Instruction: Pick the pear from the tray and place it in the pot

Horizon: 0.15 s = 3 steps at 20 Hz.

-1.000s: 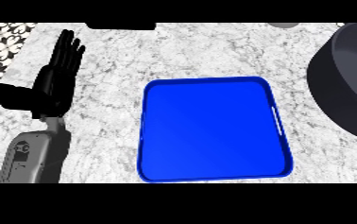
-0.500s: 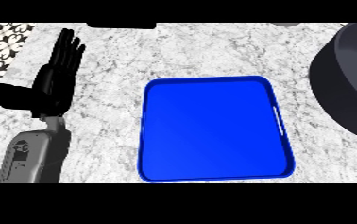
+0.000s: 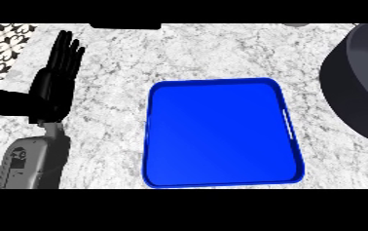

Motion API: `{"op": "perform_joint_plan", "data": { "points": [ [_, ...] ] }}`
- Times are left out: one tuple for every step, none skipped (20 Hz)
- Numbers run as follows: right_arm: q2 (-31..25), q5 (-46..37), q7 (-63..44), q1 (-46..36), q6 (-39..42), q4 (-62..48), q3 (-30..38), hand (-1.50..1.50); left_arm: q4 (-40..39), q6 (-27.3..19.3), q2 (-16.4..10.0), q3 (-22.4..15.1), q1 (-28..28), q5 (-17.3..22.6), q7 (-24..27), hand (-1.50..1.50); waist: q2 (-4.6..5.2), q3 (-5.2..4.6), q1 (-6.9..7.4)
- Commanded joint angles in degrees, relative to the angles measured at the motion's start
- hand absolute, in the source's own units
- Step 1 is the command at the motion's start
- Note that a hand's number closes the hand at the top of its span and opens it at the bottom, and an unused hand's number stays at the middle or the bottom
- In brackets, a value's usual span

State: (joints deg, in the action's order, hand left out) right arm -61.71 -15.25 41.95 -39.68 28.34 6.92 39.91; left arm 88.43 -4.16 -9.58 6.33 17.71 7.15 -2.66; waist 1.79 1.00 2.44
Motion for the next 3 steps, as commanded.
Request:
{"op": "perform_joint_plan", "data": {
  "points": [
    [-1.9, 1.4, 3.8, 1.1, 8.4, 0.3, 1.1, -1.5, -0.5, -0.6, 0.2, 0.0, 0.7, -0.3, -0.3, 0.0, 0.16, 0.11, -0.51],
    [-2.0, 1.6, 4.3, 1.9, 8.4, 0.6, 1.3, -1.5, -0.3, 0.1, 0.1, 0.3, -0.9, 0.0, 1.0, 0.0, 0.14, 0.17, -0.3],
    [-2.2, 1.5, 2.9, 1.2, 7.4, 1.0, 1.2, -1.5, -0.7, 0.4, -0.6, 0.7, 0.9, 0.4, 0.3, 0.0, 0.4, 0.12, 0.03]
  ]
}}
